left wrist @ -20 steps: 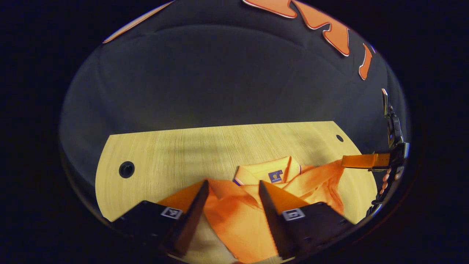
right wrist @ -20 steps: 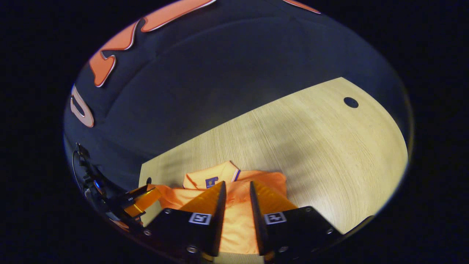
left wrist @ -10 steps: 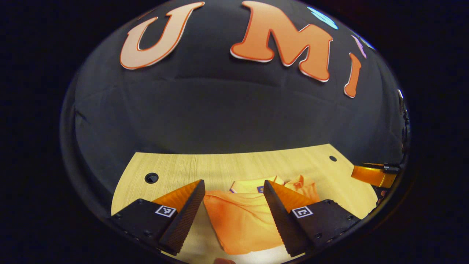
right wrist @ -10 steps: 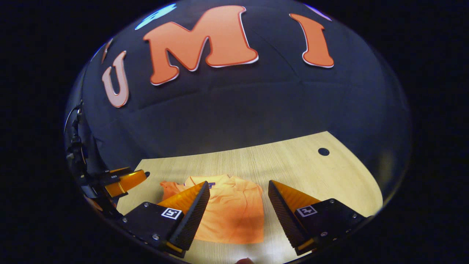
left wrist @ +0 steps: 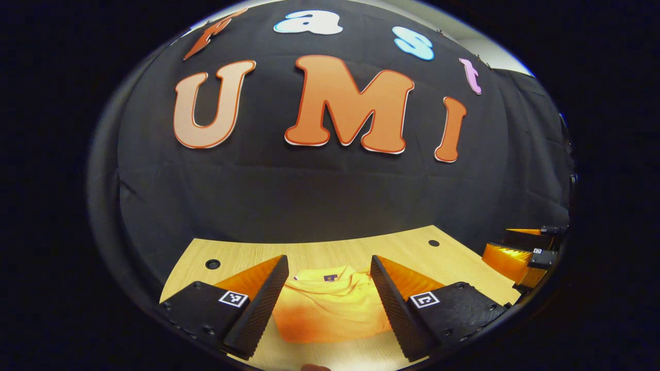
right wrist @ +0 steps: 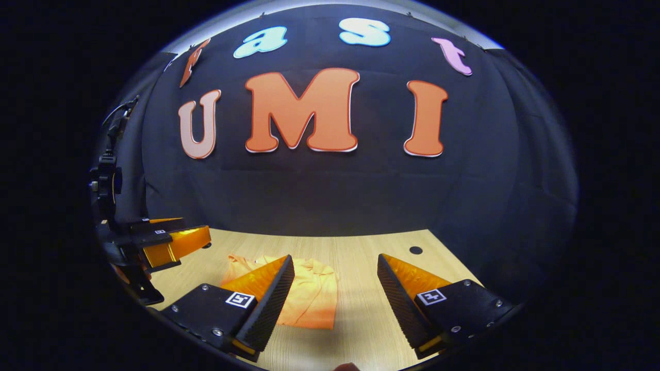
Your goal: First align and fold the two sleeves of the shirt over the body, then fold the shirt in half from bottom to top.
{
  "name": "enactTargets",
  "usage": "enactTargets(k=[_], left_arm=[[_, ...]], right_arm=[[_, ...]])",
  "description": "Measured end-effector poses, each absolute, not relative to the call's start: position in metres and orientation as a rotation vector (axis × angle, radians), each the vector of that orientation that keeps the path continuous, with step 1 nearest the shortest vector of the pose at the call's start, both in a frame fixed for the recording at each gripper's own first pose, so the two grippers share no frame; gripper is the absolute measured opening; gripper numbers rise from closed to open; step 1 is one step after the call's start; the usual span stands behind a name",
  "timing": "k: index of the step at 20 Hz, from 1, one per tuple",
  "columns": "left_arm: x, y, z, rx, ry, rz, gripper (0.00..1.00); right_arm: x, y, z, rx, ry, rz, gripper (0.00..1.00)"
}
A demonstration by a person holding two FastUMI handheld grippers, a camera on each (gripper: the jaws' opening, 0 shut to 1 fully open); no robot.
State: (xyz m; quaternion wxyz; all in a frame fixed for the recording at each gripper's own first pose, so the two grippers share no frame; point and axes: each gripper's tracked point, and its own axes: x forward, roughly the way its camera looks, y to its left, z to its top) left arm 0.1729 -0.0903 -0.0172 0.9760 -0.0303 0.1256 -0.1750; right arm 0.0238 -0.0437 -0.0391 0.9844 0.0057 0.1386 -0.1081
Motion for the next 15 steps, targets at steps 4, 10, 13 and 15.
enactTargets(k=[4,10,13,15], left_arm=[[0.126,-0.11,0.006,-0.067,0.178,-0.371,0.98],[0.068,-0.124,0.025,-0.082,0.132,-0.339,0.98],[0.042,-0.127,0.033,-0.06,0.09,-0.319,0.98],[0.027,-0.13,0.04,-0.043,0.064,-0.31,0.97]], right_arm=[[-0.017,-0.044,-0.013,-0.007,0.197,-0.209,0.98],[-0.064,-0.038,0.001,-0.003,0.108,-0.167,0.98],[-0.08,-0.031,0.0,-0.017,0.087,-0.139,0.98],[-0.091,-0.029,0.002,-0.022,0.077,-0.132,0.98]])
